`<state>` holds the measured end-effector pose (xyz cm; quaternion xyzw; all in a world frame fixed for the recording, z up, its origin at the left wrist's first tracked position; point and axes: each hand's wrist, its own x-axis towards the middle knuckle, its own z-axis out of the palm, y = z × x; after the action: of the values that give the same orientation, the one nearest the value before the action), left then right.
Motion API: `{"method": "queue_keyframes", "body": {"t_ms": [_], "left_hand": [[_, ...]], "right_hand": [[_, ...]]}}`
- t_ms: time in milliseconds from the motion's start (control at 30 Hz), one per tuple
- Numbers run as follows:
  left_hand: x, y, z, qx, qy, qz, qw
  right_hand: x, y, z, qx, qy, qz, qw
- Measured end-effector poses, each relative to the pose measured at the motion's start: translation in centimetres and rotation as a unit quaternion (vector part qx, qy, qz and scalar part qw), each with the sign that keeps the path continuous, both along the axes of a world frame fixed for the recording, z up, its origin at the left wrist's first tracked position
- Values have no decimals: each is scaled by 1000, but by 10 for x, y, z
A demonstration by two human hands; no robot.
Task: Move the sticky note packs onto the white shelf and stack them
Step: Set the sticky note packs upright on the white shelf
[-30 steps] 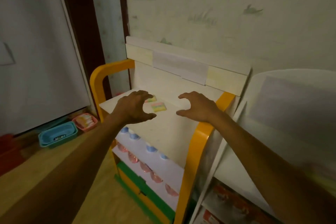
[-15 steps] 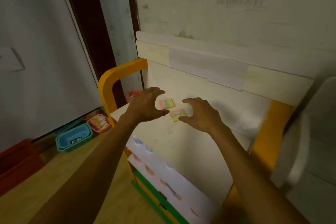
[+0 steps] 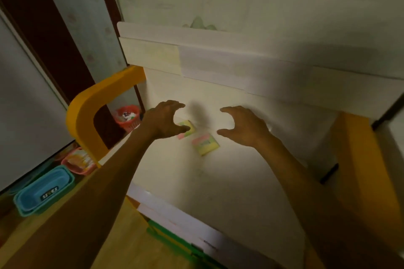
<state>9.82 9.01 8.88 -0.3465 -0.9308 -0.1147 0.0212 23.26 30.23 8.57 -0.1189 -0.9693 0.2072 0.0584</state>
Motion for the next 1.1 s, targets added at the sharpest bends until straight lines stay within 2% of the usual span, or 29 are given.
{"method": "queue_keyframes", "body": {"t_ms": [333,633,867,967,1100], "left_hand": [[-103,11,-42,-30,-55,-81,995],[-139,16,-111,-16,-154,-117,981],[-144,23,-147,-49,-159,-113,980],[-143,25,-155,-23,-162,-109,980],[-141,26,-159,0,-123,-105,987]], "right_hand": [[-53,-14,-23,-11,-34,-118,992],[-59,-34,-54,-32,-72,-203,976],[-53,-45,-77,-48,-88,-231,968],[-52,-46,-82,-48,-91,-239,966],[-51,-47,-87,-45,-92,-242,965]]}}
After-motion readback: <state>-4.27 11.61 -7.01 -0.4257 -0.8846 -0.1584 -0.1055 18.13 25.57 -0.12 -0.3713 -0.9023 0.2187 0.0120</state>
